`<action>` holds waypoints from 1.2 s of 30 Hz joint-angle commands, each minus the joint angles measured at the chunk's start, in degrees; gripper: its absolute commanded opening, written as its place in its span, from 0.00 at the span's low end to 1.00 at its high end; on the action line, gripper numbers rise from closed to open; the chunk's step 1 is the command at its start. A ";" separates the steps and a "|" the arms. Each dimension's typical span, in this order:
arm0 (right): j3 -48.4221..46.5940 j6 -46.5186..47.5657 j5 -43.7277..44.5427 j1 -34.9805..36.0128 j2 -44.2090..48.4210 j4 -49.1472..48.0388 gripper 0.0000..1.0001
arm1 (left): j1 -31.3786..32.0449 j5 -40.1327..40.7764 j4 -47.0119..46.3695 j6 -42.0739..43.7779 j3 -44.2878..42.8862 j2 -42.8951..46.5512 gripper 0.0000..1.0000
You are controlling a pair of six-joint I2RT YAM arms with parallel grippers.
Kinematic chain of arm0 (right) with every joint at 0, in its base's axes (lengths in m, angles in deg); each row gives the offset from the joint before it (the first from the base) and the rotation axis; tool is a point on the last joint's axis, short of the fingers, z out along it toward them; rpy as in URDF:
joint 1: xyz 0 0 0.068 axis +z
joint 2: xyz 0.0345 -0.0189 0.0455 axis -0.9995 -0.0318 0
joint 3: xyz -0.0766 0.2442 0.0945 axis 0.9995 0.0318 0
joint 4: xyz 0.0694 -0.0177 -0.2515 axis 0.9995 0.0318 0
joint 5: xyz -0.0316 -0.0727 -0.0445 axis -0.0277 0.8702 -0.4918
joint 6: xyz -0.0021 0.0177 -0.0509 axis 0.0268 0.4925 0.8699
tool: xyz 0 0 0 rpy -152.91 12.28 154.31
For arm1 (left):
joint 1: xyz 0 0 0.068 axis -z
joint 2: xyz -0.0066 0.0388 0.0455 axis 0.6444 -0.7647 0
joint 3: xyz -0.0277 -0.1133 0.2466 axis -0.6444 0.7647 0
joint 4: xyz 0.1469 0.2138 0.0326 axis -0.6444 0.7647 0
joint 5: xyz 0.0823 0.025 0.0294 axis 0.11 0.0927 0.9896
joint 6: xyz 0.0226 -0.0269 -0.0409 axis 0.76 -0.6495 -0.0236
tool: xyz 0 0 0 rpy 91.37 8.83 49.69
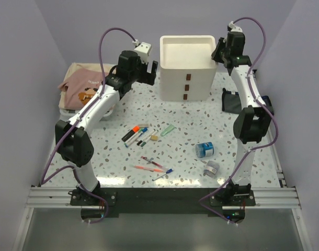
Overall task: Sort the stationery into containers
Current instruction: Move the storage box to the center of the board, then open the drawer in the storage box.
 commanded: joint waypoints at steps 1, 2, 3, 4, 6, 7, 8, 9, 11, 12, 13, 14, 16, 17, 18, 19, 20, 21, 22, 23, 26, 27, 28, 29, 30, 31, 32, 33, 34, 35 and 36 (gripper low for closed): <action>-1.32 -2.26 2.39 -0.52 -3.83 -1.65 0.00 | 0.36 0.99 -1.70 0.96 -0.15 1.25 0.99; -1.41 -2.00 2.57 -0.52 -3.92 -1.83 0.00 | 0.36 1.16 -1.70 1.05 0.02 1.33 0.99; -1.58 -1.56 2.57 -0.52 -4.09 -2.09 0.00 | 0.36 1.25 -1.70 1.13 0.37 1.33 0.99; -1.84 -0.86 2.66 -0.52 -4.35 -2.36 0.00 | 0.36 1.34 -1.70 1.22 0.55 1.60 0.99; -2.55 -0.15 2.40 -0.61 -4.88 -2.97 0.00 | 0.36 1.52 -1.70 1.31 0.90 1.69 0.99; -3.68 0.11 2.13 -0.61 -5.67 -3.15 0.00 | 0.36 1.52 -1.70 1.31 0.99 1.77 0.99; -4.21 -0.06 1.96 -0.70 -6.02 -3.06 0.00 | 0.36 1.43 -1.70 1.31 0.99 1.86 0.99; -4.48 -0.15 1.35 -0.61 -6.29 -3.32 0.00 | 0.36 1.34 -1.70 1.31 1.08 1.95 0.99; -4.83 -0.85 0.82 -0.61 -6.55 -3.76 0.00 | 0.45 1.34 -1.70 1.49 0.99 2.04 0.99; -4.83 -0.94 0.81 -0.70 -6.64 -3.76 0.00 | 0.36 1.43 -1.61 1.57 0.99 2.04 0.99; -4.75 -1.11 0.73 -0.61 -6.73 -3.94 0.00 | 0.36 1.51 -1.78 1.66 1.08 2.04 0.99; -4.75 -1.20 0.81 -0.70 -6.73 -4.03 0.00 | 0.36 1.69 -1.78 1.75 1.08 2.04 0.99; -4.57 -1.03 0.73 -0.70 -6.73 -3.94 0.00 | 0.36 1.95 -1.78 1.84 1.16 2.12 0.99; -4.22 -0.77 0.29 -0.61 -6.21 -3.85 0.10 | 0.36 2.04 -1.87 1.84 1.08 2.21 0.99; -3.87 -0.33 -0.58 -0.70 -5.59 -3.94 0.19 | 0.36 2.13 -1.79 1.84 0.99 2.39 1.00; -3.08 0.28 -1.46 -0.78 -4.80 -3.85 0.36 | 0.36 2.57 -1.70 1.84 0.90 2.56 1.00; -2.29 0.38 -1.47 -0.70 -1.92 -3.68 0.43 | 0.36 2.74 -1.70 1.84 0.81 2.91 1.00; -1.33 0.46 -1.39 -0.70 -0.24 -3.68 0.48 | 0.36 2.92 -1.70 2.01 1.07 3.96 1.00; 0.94 0.73 -0.69 -0.70 1.51 -3.50 0.57 | 0.36 3.36 -1.70 2.27 1.25 4.58 1.00; 2.10 0.73 -0.33 -0.70 3.62 -2.63 0.63 | 0.36 3.71 -1.87 2.71 2.04 5.20 1.00; 10.69 0.82 1.77 -0.70 13.02 -3.58 0.76 | 0.36 4.59 -3.36 3.16 4.14 8.88 1.00; 16.81 0.21 1.87 -0.52 18.35 -4.20 0.77 | 0.36 4.68 -4.06 3.16 6.41 11.07 1.00; 19.83 -0.32 1.61 -0.43 20.58 -4.47 0.77 | 0.36 4.94 -4.85 3.16 7.74 12.22 1.00; 22.82 -0.59 0.82 0.00 22.61 -4.03 0.77 | 0.36 5.03 -6.17 2.72 9.15 13.45 1.00; 28.33 -0.07 0.55 1.75 24.63 -3.59 0.77 | 0.36 5.12 -6.70 2.46 12.03 15.29 1.00; 31.43 0.55 0.55 2.98 27.52 -3.07 0.77 | 0.36 5.21 -7.14 2.02 13.63 16.44 1.00; 34.25 1.16 1.25 5.87 28.85 -3.06 0.76 | 0.36 5.29 -7.76 1.40 16.95 17.41 1.00; 39.06 1.43 2.04 7.46 29.82 -2.97 0.75 | 0.28 5.73 -8.11 1.22 18.64 19.25 1.00; 41.20 1.43 2.48 8.96 31.05 -2.97 0.74 | 0.27 6.78 -8.64 1.05 20.48 20.31 1.00; 43.13 1.35 3.09 10.36 31.32 -4.19 0.73 | 0.27 7.57 -9.68 0.70 22.41 21.45 1.00; 46.72 1.26 4.66 13.08 31.50 -5.42 0.70 | 0.19 8.45 -10.22 0.61 25.91 23.81 1.00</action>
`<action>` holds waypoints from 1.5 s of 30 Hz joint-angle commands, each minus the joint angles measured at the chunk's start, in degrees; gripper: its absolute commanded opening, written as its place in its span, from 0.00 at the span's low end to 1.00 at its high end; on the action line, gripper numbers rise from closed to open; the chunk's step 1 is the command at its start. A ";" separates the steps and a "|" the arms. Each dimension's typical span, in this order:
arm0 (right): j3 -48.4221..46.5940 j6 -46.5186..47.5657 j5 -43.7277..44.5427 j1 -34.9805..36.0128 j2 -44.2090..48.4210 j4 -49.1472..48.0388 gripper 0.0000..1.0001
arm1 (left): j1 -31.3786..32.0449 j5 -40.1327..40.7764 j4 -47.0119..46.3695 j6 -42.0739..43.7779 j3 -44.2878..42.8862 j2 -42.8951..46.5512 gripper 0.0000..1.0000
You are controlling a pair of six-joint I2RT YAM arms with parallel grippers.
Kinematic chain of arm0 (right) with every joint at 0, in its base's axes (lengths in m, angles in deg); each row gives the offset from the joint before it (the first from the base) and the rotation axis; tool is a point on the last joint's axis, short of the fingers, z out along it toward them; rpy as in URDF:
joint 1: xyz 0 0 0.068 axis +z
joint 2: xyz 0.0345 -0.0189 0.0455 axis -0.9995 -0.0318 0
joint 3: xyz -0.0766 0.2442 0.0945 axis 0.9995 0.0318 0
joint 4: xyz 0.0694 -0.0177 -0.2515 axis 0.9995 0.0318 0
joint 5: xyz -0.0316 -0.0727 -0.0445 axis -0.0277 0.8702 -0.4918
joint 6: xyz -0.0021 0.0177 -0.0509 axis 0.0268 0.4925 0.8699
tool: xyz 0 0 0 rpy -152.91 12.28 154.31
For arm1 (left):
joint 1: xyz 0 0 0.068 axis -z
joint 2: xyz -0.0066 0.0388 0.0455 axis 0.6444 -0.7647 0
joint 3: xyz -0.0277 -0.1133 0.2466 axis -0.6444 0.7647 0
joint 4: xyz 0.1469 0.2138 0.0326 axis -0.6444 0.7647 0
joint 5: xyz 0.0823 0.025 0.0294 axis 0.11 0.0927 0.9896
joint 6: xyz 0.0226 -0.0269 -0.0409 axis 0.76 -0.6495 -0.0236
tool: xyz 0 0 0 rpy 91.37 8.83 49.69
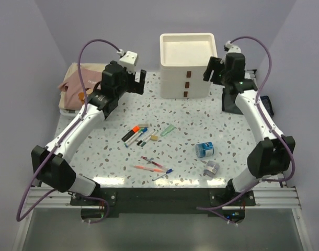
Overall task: Sort the stationery into containers
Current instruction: Open the drawer in the storage box.
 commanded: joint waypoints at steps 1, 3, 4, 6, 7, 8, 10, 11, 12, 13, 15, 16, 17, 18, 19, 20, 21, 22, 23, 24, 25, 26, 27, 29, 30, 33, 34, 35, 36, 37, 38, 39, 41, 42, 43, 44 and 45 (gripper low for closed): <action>11.32 0.43 3.56 8.44 0.64 -6.05 0.69 | -0.10 5.46 -5.67 -1.36 9.37 6.23 1.00; 14.57 0.08 4.61 10.81 -0.05 -10.47 0.68 | -1.06 7.14 -8.04 -2.15 15.24 10.61 1.00; 14.42 0.51 5.58 11.61 -0.93 -12.75 0.68 | -1.67 8.62 -9.10 -2.50 17.37 12.03 1.00; 13.63 1.39 7.25 13.54 -4.01 -15.13 0.67 | -3.87 10.13 -11.39 -3.21 23.17 16.24 1.00; 13.45 1.57 8.04 13.72 -4.80 -17.84 0.67 | -4.75 10.92 -11.65 -3.21 24.84 17.48 1.00; 13.10 1.83 8.66 13.73 -6.90 -18.83 0.67 | -6.15 11.01 -13.83 -2.95 27.91 18.63 1.00; 10.38 1.13 10.94 13.73 -9.36 -18.49 0.67 | -7.12 11.01 -14.82 -2.07 30.56 21.88 1.00; 9.41 0.78 11.65 13.81 -10.51 -18.14 0.66 | -7.39 11.01 -15.43 -1.02 32.66 22.93 1.00; 7.92 0.60 12.18 14.07 -12.35 -17.96 0.66 | -7.48 11.19 -15.70 -0.75 33.55 24.86 1.00; 7.47 0.69 13.14 14.34 -13.06 -18.57 0.66 | -7.57 11.36 -15.96 -0.49 34.43 25.75 1.00; 5.90 2.35 15.25 15.39 -15.60 -19.10 0.66 | -7.74 11.54 -16.31 -0.40 36.63 28.12 1.00; 5.98 2.79 16.30 15.83 -16.14 -21.10 0.66 | -8.01 11.45 -15.97 -0.74 37.07 28.74 1.00; 5.98 3.49 17.70 16.53 -16.84 -22.95 0.65 | -8.18 11.36 -15.61 -0.92 37.60 29.18 1.00; 6.41 4.72 19.02 16.97 -17.37 -24.27 0.65 | -8.53 11.28 -15.35 -1.18 37.87 29.79 1.00; 6.33 4.82 20.43 17.41 -18.68 -25.94 0.64 | -8.80 11.19 -14.91 -1.53 37.96 30.06 1.00; 6.15 4.47 21.57 18.03 -19.30 -26.04 0.64 | -9.23 11.19 -14.39 -1.62 38.13 30.24 1.00; 5.80 4.03 22.28 18.29 -19.92 -26.04 0.62 | -9.41 11.27 -14.21 -1.54 38.22 30.50 1.00; 5.63 4.03 22.81 18.56 -20.88 -26.30 0.62 | -9.41 11.36 -14.12 -1.19 38.13 30.68 1.00; 5.54 3.94 23.95 19.34 -21.15 -26.48 0.60 | -9.41 11.45 -14.29 -0.58 38.48 30.77 1.00; 4.84 3.94 25.61 19.70 -21.68 -26.57 0.58 | -9.41 11.63 -14.64 -0.31 38.66 31.12 1.00; 4.57 4.11 26.59 19.96 -22.03 -27.01 0.58 | -9.41 11.89 -14.91 -0.05 38.83 31.21 1.00; 4.31 4.20 27.20 20.58 -22.64 -27.27 0.58 | -9.50 11.89 -15.52 0.30 39.01 31.29 1.00; 3.87 4.03 27.91 20.76 -22.91 -27.45 0.57 | -9.59 11.80 -15.87 0.48 39.10 31.47 1.00; 3.52 4.29 29.58 21.37 -23.87 -28.07 0.55 | -9.68 11.63 -17.28 0.75 39.80 31.47 1.00; 3.08 3.86 30.71 21.37 -24.14 -27.98 0.54 | -9.68 11.63 -17.72 0.75 39.98 31.38 1.00; 2.38 3.15 32.31 21.46 -25.02 -27.28 0.50 | -9.94 11.63 -18.86 0.75 40.59 31.38 1.00; 2.29 3.06 32.66 21.46 -25.20 -26.93 0.50 | -9.94 11.63 -19.30 0.83 40.94 31.47 1.00; 2.20 3.06 32.66 21.46 -25.28 -26.84 0.50 | -10.03 11.54 -19.48 0.84 41.55 31.56 1.00; 2.28 3.24 32.75 21.37 -25.46 -26.83 0.50 | -10.03 11.54 -19.65 0.92 41.91 31.65 1.00; 2.28 3.06 32.83 21.37 -25.64 -26.66 0.51 | -10.12 11.37 -20.09 0.92 42.61 31.73 1.00; 2.37 2.89 32.92 21.20 -25.64 -26.40 0.51 | -10.12 11.28 -20.18 1.01 42.79 31.73 1.00; 2.46 2.89 32.40 21.11 -25.64 -26.13 0.53 | -10.20 11.19 -20.27 1.01 42.88 31.65 1.00; 2.72 3.06 30.65 20.58 -25.81 -25.96 0.57 | -10.20 11.01 -20.18 1.10 42.97 31.47 1.00; 2.72 2.97 30.12 20.49 -26.07 -25.52 0.62 | -10.20 10.92 -20.27 1.19 42.88 31.47 1.00; 2.64 2.80 29.85 20.23 -26.16 -25.26 0.64 | -10.20 10.92 -20.36 1.27 42.88 31.30 1.00; 2.72 2.71 29.50 19.79 -26.25 -25.17 0.65 | -10.29 10.75 -20.53 1.36 42.88 31.12 1.00; 2.72 2.62 29.41 19.62 -26.43 -24.99 0.66 | -10.29 10.49 -20.79 1.36 42.88 30.95 1.00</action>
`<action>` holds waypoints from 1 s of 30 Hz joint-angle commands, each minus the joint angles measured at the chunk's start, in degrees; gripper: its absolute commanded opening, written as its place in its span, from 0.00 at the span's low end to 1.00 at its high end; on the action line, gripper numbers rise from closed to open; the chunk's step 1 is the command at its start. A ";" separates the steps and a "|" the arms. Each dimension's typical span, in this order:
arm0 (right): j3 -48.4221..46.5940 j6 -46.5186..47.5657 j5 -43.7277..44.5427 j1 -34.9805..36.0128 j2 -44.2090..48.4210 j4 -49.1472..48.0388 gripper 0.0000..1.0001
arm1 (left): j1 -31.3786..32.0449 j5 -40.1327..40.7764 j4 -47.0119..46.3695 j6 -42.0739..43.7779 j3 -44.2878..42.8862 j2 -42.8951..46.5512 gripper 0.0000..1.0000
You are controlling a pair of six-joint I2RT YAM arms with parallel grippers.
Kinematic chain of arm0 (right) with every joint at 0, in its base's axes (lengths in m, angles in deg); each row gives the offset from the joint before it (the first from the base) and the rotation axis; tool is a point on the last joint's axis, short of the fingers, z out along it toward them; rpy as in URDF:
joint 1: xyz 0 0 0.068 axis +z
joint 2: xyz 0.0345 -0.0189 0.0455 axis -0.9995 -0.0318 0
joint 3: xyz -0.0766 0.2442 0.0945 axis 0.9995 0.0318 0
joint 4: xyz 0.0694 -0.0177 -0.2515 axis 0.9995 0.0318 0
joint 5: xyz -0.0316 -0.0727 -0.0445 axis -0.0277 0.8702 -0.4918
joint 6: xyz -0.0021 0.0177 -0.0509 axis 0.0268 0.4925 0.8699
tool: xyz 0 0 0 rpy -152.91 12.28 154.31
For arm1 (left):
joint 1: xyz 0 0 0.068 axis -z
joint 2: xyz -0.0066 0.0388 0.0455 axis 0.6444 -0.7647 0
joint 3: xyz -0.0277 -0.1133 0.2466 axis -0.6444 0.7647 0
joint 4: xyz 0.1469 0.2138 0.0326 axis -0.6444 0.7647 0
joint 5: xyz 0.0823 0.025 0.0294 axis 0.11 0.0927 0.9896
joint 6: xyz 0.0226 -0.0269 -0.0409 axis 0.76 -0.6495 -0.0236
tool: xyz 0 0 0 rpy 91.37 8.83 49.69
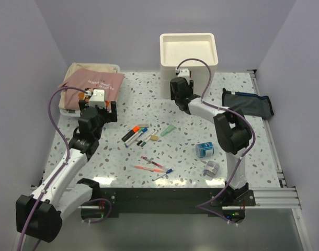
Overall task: Sort the stationery into containers
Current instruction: Open the drawer in the storage box.
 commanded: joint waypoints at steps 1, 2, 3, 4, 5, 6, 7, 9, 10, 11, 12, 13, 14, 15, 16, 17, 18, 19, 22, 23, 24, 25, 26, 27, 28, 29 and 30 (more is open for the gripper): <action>-1.87 -1.53 0.21 -1.58 -0.96 -1.12 0.66 | -0.52 -0.25 -4.60 1.27 0.19 0.17 1.00; -1.95 -1.88 -0.14 -1.94 -1.05 -1.03 0.66 | -0.52 -0.42 -4.78 1.36 0.19 -0.09 1.00; -2.22 -1.97 -0.58 -2.11 -1.14 -0.68 0.67 | -0.52 -0.68 -5.21 1.28 0.28 -0.27 1.00; -2.22 -2.15 -0.85 -2.64 -1.49 -0.68 0.67 | -0.52 -0.77 -5.39 1.19 0.28 -0.53 1.00; -2.30 -2.49 -1.28 -2.99 -1.67 -0.68 0.67 | -0.61 -0.86 -5.57 1.19 0.28 -0.80 1.00; -2.48 -2.50 -2.24 -3.34 -1.84 -0.33 0.67 | -0.52 -1.04 -6.00 1.01 0.28 -0.89 1.00; -2.66 -2.41 -2.43 -3.87 -2.37 -0.33 0.68 | -0.61 -1.04 -6.18 0.93 0.54 -0.97 1.00; -2.83 -1.97 -3.57 -4.31 -2.63 -0.94 0.68 | -0.61 -1.30 -6.71 0.75 0.72 -1.15 1.00; -2.92 -1.80 -4.44 -4.75 -2.72 -1.21 0.68 | -0.61 -1.39 -6.88 0.66 1.07 -1.32 1.00; -3.09 -1.45 -4.80 -5.01 -3.07 -1.38 0.66 | -0.61 -1.56 -7.06 0.57 1.16 -1.33 1.00; -3.27 -1.18 -5.41 -5.10 -3.25 -1.56 0.65 | -0.61 -1.83 -7.50 0.40 1.33 -1.50 1.00; -3.36 -1.09 -6.55 -5.37 -3.34 -1.65 0.64 | -0.61 -1.92 -7.68 0.31 1.59 -1.59 1.00; -3.45 -1.01 -7.00 -5.54 -3.69 -1.74 0.62 | -0.61 -2.09 -7.76 0.14 1.68 -1.68 1.00; -3.45 -1.00 -7.35 -5.54 -3.86 -1.56 0.62 | -0.61 -2.27 -8.20 0.05 1.77 -1.68 1.00; -3.62 -1.00 -7.87 -5.63 -4.04 -1.56 0.61 | -0.61 -2.36 -8.38 0.05 2.03 -1.68 1.00; -3.54 -0.92 -8.05 -5.72 -4.04 -1.39 0.58 | -0.61 -2.36 -8.47 0.05 2.04 -1.68 1.00; -3.45 -0.92 -8.14 -5.63 -4.04 -1.21 0.57 | -0.61 -2.36 -8.64 0.05 2.21 -1.68 1.00; -3.36 -1.09 -8.06 -5.72 -3.95 -1.12 0.56 | -0.70 -2.36 -8.73 0.05 2.30 -1.50 1.00; -2.40 -2.41 -5.51 -5.28 -2.99 -0.59 0.56 | -0.70 -2.36 -9.00 0.05 2.48 -1.15 1.00; -0.83 -1.80 -5.68 -5.02 -2.20 -1.20 0.64 | -0.79 -2.36 -9.00 0.05 2.39 -1.06 1.00; 0.06 -1.10 -5.07 -4.76 -0.37 -2.86 0.67 | -0.79 -2.44 -9.26 0.05 2.56 -0.89 1.00; 1.29 -0.48 -4.37 -3.80 0.87 -3.66 0.68 | -0.79 -2.36 -9.43 -0.04 2.74 -0.63 1.00; 3.30 -0.30 -4.10 -3.44 1.84 -4.10 0.70 | -0.87 -2.44 -9.70 -0.04 3.00 -0.54 1.00; 4.02 -0.65 -5.06 -3.43 2.54 -3.76 0.70 | -0.96 -2.53 -10.57 -0.13 3.70 -0.36 1.00; 4.54 -1.17 -5.33 -3.43 3.33 -3.32 0.70 | -1.05 -2.71 -11.19 -0.13 4.23 0.16 1.00; 4.90 -1.53 -5.50 -3.43 3.17 -3.06 0.70 | -1.14 -2.88 -11.98 -0.13 4.67 0.43 1.00; 4.99 -1.27 -6.03 -3.35 2.82 -3.75 0.70 | -1.23 -3.15 -13.46 -0.22 5.80 0.78 1.00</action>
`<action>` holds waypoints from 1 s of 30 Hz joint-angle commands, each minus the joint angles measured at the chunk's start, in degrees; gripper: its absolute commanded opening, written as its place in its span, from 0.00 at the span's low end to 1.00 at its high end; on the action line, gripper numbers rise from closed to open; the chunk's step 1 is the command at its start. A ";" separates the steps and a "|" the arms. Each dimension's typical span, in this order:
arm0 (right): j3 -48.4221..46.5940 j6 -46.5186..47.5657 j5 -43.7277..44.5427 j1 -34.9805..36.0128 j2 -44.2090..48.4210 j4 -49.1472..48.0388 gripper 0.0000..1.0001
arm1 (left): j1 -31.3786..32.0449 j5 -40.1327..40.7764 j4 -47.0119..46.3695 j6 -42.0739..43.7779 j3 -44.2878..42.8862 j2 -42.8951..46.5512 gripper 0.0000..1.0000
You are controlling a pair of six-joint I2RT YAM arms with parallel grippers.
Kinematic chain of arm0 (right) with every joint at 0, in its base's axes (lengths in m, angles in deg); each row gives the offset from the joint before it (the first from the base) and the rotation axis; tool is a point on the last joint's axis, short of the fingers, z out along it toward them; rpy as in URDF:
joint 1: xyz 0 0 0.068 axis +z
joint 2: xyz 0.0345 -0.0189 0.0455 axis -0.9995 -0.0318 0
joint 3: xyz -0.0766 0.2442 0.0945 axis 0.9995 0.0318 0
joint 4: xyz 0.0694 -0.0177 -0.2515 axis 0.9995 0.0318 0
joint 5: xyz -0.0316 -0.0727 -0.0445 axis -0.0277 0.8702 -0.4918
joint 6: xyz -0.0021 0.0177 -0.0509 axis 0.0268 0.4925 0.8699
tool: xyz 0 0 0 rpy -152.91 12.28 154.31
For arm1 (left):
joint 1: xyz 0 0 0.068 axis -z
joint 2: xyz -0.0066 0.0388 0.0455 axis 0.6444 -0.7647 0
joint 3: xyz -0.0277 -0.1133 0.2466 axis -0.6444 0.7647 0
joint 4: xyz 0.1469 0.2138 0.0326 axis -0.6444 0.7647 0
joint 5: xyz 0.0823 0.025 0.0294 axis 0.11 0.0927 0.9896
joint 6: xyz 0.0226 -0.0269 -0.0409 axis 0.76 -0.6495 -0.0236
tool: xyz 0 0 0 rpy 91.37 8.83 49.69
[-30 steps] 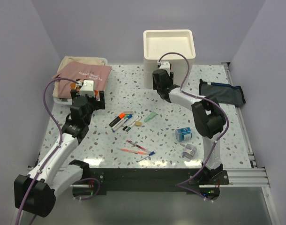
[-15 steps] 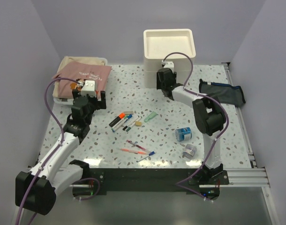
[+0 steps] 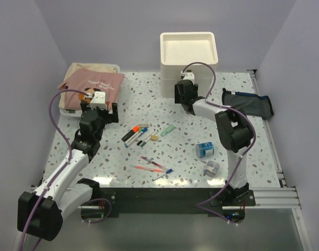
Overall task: Sort the stationery into containers
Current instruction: Open the drawer in the storage box.
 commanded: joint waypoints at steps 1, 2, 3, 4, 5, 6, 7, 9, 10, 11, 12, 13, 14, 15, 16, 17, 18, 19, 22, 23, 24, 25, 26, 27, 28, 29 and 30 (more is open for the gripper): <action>1.54 -0.18 0.55 0.48 2.97 -2.90 0.70 | -0.83 -1.00 -7.62 -0.20 2.97 2.42 1.00; 1.28 1.05 0.55 0.39 2.35 -3.61 0.69 | -0.92 -1.27 -8.50 -0.11 3.59 2.77 1.00; 0.75 1.32 0.72 0.48 1.74 -4.40 0.68 | -1.01 -1.79 -10.07 -0.11 4.81 3.04 1.00; 0.31 1.76 0.89 0.39 1.21 -4.93 0.68 | -1.01 -1.97 -10.70 -0.11 5.26 3.30 1.00; -0.56 2.98 0.81 0.39 0.25 -5.63 0.68 | -1.01 -2.15 -11.05 -0.11 5.70 3.30 1.00; -0.92 3.43 0.81 0.48 -0.11 -7.20 0.68 | -1.10 -2.32 -11.23 -0.20 6.14 3.30 1.00; -1.88 3.78 1.07 0.39 -0.72 -7.74 0.68 | -1.10 -2.50 -11.23 -0.20 6.32 3.30 1.00; -3.12 4.48 1.34 0.39 -2.39 -8.18 0.67 | -1.18 -2.59 -11.05 -0.20 6.75 3.48 1.00; -4.34 4.66 1.42 0.39 -2.92 -8.36 0.67 | -1.10 -2.50 -11.14 -0.20 6.84 3.39 1.00; -4.96 4.75 1.42 0.48 -4.14 -8.27 0.66 | -1.10 -2.33 -11.23 -0.20 6.93 3.39 1.00; -5.58 4.75 1.60 0.48 -4.68 -8.18 0.66 | -1.18 -2.24 -11.32 -0.20 7.02 3.31 1.00; -6.63 4.66 1.86 0.39 -5.12 -8.01 0.66 | -1.18 -2.15 -11.40 -0.20 7.11 3.13 1.00; -7.07 4.57 2.30 0.56 -5.64 -8.01 0.65 | -1.27 -2.15 -11.67 -0.11 7.02 3.04 1.00; -7.51 4.75 2.39 0.48 -6.08 -8.36 0.65 | -1.27 -2.15 -11.76 -0.02 7.11 2.87 1.00; -8.04 4.92 2.65 0.48 -6.52 -8.36 0.64 | -1.36 -2.24 -11.93 0.15 6.93 2.52 1.00; -8.30 4.66 3.70 0.48 -6.70 -8.10 0.63 | -1.45 -2.24 -12.19 0.24 6.93 2.25 1.00; -8.39 4.57 3.97 0.57 -6.88 -7.66 0.63 | -1.45 -2.24 -12.28 0.50 6.67 1.90 1.00; -8.31 4.40 4.15 0.48 -6.79 -7.31 0.61 | -1.45 -2.24 -12.37 0.68 6.58 1.12 1.00; -7.52 3.70 3.71 0.57 -6.27 -6.78 0.55 | -1.71 -2.24 -13.42 1.12 6.23 0.15 1.00; -7.34 3.78 3.80 0.48 -6.35 -6.69 0.55 | -1.80 -2.32 -13.77 1.12 6.23 -0.12 1.00; -7.17 3.61 4.15 0.48 -6.27 -6.51 0.54 | -1.80 -2.33 -13.95 1.12 6.14 -0.30 1.00; -6.90 3.61 4.24 0.48 -6.26 -6.51 0.54 | -1.89 -2.50 -14.13 1.03 6.06 -0.47 1.00; -6.73 3.69 4.41 0.48 -6.26 -6.43 0.54 | -1.89 -2.59 -14.48 0.95 6.23 -0.47 1.00; -6.55 3.61 4.41 0.57 -6.35 -6.42 0.53 | -1.97 -2.68 -14.57 0.77 6.40 -0.47 1.00; -6.29 3.69 4.50 0.48 -6.27 -6.42 0.52 | -1.98 -2.68 -14.57 0.77 6.49 -0.30 1.00; -6.29 3.43 4.50 0.57 -6.53 -6.34 0.51 | -2.06 -2.68 -14.57 0.68 6.67 -0.21 1.00; -6.29 3.52 4.50 0.57 -6.62 -6.16 0.50 | -2.06 -2.59 -14.57 0.42 6.84 -0.21 1.00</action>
